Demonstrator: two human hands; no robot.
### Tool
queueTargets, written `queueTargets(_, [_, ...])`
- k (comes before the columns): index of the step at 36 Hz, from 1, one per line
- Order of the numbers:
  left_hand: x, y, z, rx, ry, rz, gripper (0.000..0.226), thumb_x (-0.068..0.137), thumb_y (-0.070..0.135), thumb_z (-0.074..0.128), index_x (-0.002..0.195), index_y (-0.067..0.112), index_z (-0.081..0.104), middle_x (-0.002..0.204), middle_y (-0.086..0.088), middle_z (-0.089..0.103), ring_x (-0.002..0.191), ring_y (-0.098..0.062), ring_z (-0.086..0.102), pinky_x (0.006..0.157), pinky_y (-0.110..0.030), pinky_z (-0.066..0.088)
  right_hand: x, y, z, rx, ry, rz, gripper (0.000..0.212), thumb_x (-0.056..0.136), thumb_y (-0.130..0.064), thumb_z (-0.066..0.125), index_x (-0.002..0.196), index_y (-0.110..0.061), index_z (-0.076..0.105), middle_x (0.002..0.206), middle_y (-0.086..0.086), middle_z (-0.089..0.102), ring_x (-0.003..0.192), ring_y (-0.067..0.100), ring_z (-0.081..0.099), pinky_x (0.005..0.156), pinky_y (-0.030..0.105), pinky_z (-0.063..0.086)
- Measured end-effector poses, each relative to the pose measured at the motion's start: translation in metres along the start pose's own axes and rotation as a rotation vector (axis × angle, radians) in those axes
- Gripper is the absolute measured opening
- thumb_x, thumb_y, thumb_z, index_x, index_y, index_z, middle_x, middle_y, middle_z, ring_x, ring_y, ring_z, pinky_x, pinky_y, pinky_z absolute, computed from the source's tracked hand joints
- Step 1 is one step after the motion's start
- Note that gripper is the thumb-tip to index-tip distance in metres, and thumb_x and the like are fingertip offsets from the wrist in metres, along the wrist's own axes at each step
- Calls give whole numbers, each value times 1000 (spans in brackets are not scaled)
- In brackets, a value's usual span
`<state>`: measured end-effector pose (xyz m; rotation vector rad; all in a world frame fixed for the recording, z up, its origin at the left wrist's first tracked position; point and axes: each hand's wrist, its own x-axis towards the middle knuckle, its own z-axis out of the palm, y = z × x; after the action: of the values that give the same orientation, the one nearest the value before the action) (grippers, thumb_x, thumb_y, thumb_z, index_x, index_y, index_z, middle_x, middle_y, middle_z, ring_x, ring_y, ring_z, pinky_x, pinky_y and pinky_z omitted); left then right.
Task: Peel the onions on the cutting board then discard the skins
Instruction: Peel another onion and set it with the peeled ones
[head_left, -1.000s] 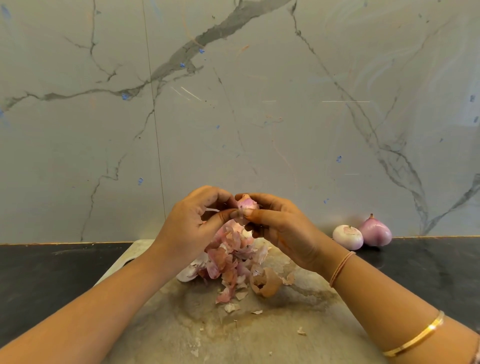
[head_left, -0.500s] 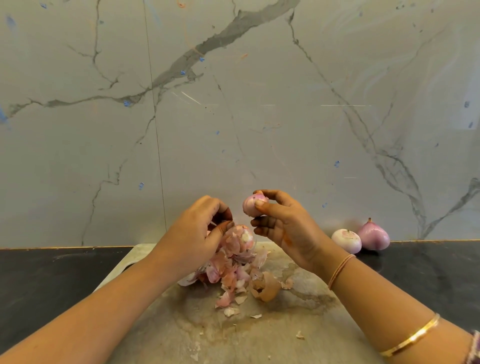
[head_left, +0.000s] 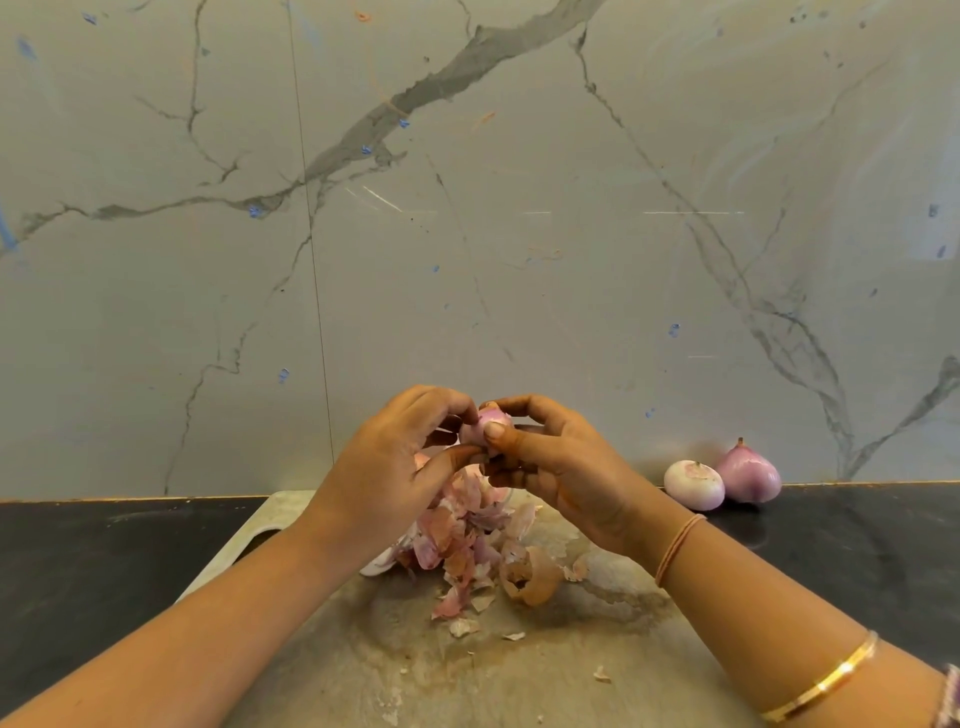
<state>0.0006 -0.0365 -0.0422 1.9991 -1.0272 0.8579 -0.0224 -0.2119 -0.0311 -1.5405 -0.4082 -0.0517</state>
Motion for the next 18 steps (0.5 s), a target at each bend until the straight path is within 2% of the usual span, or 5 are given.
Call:
queueTargets(5, [2,2,0,51,34,47,20,84,8,64,93,25,58,98,20,54,98,-2,55,81,-8,48,0,-1,0,35,4,9,37,84,-25,64,117,-11,54,92,9,68,80,21,64,78,30,56])
queueTargets(8, [1,2,0,58,28,27,22,83,3,65,92,22,60,101,23,52,101,-2,53,81,-6,47,1,0,-1,48,3,12,27,89,-20,63,114,-13,55,91,8,68,79,20,64,76,29,56])
queueTargets(14, [1,3,0,68,15,0,28,83,2,67,90,27,57,109,21,50,103,3,52,83,-5,45,2,1,-1,194,49,17,23,92,-16,60,114,-9,57,90,12,67,75,19,64,68,26,55])
queueTargets(18, [1,4,0,89,11,-36,20,85,9,66,89,25,56,106,25,48,103,4,51,82,-3,43,4,0,-5,258,121,27,24,93,-16,59,116,-7,55,96,14,67,71,17,63,64,25,53])
